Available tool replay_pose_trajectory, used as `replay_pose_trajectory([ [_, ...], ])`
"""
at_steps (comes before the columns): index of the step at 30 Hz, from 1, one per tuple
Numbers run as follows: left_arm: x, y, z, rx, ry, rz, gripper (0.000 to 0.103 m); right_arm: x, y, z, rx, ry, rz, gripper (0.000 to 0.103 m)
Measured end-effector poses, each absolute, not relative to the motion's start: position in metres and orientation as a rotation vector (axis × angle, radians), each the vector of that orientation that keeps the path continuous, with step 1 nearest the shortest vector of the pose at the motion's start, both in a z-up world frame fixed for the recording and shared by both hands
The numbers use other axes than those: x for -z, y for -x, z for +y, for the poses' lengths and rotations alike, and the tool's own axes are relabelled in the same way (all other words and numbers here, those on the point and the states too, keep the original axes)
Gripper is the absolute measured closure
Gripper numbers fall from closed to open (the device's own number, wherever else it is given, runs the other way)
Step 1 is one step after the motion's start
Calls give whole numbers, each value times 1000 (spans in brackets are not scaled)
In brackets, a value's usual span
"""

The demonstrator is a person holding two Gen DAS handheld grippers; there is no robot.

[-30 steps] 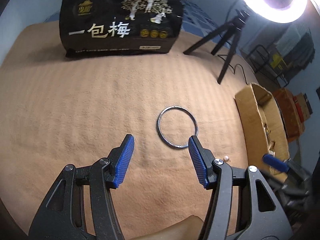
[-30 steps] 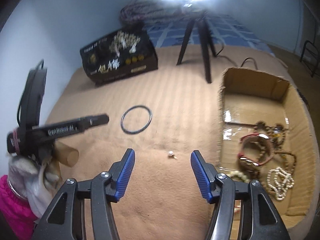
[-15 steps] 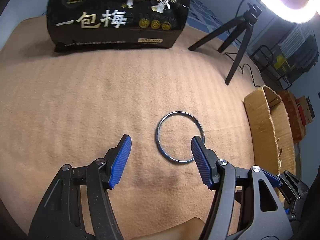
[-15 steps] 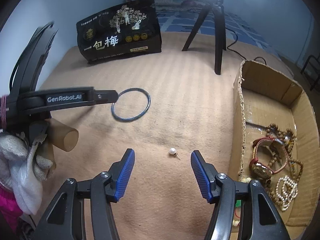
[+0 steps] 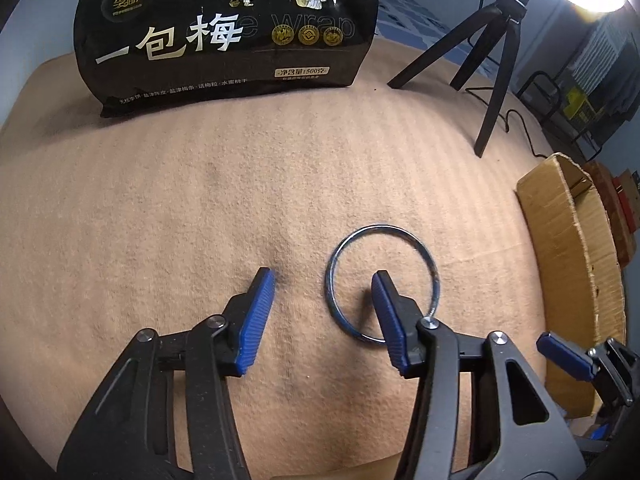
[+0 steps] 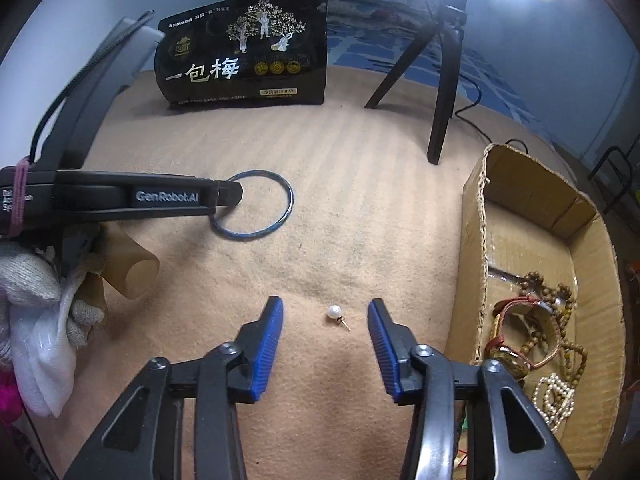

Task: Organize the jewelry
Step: 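Move the left gripper to the blue-silver bangle while the right gripper approaches the second pearl earring, then grasp the bangle rim with the left gripper while the right gripper grasps the pearl earring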

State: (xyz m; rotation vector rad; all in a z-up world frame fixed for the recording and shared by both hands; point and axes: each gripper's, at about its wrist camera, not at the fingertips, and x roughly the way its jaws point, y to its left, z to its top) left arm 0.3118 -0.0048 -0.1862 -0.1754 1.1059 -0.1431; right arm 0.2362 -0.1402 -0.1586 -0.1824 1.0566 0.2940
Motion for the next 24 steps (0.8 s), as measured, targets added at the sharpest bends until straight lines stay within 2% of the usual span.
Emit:
replay_pose_trajectory([
  [17,193,-315,4,138,127,1082,81,183,-252,-135,-252,175,1125,72],
  [18,193,-315,5,136,128,1081,84,183,-252,-135,-254,173,1127,74],
  [22,192,-314,14,136,162,1086,93,183,-253,-135,-280,156,1137,97],
  [24,192,-314,20,142,189,1092,97,183,-252,-134,-285,154,1136,97],
])
